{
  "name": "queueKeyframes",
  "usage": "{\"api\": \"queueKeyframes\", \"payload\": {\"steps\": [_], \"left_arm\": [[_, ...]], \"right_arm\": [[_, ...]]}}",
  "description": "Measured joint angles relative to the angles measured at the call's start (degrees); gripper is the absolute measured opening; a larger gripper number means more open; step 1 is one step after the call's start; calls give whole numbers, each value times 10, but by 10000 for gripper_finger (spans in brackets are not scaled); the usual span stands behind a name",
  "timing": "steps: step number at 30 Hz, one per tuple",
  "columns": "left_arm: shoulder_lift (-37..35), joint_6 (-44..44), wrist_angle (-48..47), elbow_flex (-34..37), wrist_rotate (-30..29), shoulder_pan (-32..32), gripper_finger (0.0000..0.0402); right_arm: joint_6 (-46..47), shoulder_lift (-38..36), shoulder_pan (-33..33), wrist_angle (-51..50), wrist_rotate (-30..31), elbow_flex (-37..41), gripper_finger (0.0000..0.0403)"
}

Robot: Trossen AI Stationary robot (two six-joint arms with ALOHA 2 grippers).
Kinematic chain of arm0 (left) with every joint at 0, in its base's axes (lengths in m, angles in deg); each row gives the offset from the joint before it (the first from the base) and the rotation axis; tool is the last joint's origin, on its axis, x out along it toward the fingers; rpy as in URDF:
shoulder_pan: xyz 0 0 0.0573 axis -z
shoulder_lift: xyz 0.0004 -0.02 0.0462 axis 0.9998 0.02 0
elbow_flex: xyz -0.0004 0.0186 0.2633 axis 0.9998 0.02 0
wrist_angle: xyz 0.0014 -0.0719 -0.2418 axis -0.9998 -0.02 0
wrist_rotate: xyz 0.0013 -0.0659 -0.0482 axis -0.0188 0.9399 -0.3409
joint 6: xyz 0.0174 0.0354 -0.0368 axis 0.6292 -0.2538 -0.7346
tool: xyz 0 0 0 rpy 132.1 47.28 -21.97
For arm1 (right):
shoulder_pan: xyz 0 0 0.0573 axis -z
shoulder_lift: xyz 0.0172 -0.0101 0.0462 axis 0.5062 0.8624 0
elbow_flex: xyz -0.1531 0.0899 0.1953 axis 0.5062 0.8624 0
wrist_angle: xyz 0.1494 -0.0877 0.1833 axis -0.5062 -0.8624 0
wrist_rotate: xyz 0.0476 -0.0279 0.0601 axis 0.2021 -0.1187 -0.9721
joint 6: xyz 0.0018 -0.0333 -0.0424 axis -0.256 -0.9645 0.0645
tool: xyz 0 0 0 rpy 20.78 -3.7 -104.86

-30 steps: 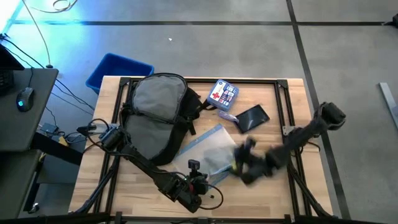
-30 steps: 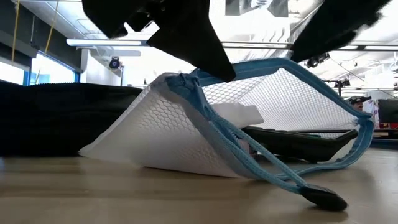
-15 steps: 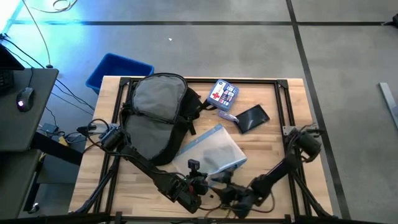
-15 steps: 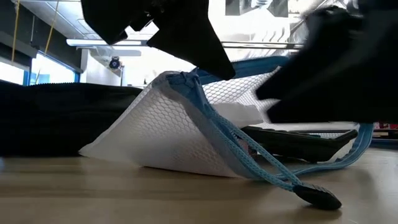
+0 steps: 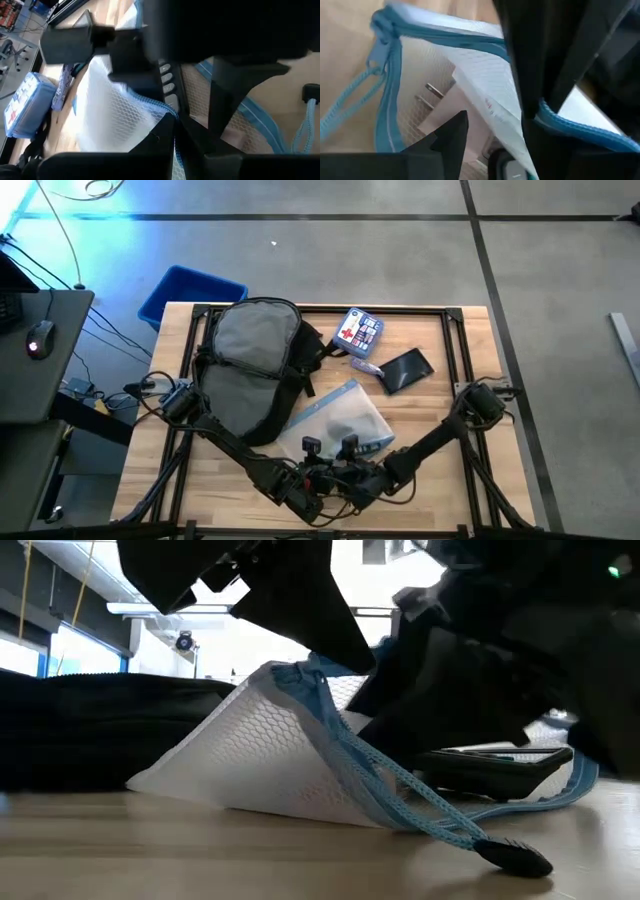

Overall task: Unpack backpack
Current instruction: Remove the green earphones from the white zip bag

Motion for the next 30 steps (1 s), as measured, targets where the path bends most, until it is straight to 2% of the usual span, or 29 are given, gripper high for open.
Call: {"api": "queueKeyframes", "payload": {"steps": [2, 5, 7, 12, 15, 17, 20, 22, 24, 26, 28, 30], "left_arm": [[0, 0, 0, 0, 1, 0, 0], [0, -9, -1, 0, 2, 1, 0], [0, -15, -2, 0, -7, 1, 0], [0, -34, -11, 0, -44, 1, 0], [0, -53, -27, 0, -63, 1, 0], [0, -67, -40, 0, -71, 1, 0], [0, -81, -50, 0, -73, 1, 0], [0, -79, -52, 0, -69, 1, 0], [0, -70, -55, 0, -59, 4, 0], [0, -70, -56, 0, -58, 7, 0], [0, -75, -58, 0, -58, 10, 0], [0, -74, -59, 0, -58, 13, 0]], "right_arm": [[27, 0, 2, -8, -11, 0, 124], [52, -4, -5, -30, -12, 0, 38], [62, -14, -16, -55, -16, 1, 13], [127, -72, -64, -138, -28, 2, 2], [162, -116, -101, -174, 12, 2, 1], [173, -147, -130, -191, 74, 2, 0], [229, -185, -172, -236, 212, 2, 0], [306, -200, -187, -302, 294, 2, 0], [406, -211, -181, -399, 350, 2, 0], [521, -218, -156, -506, 354, 2, 0], [621, -219, -117, -601, 312, 6, 0], [666, -219, -78, -665, 248, 7, 0]]}}
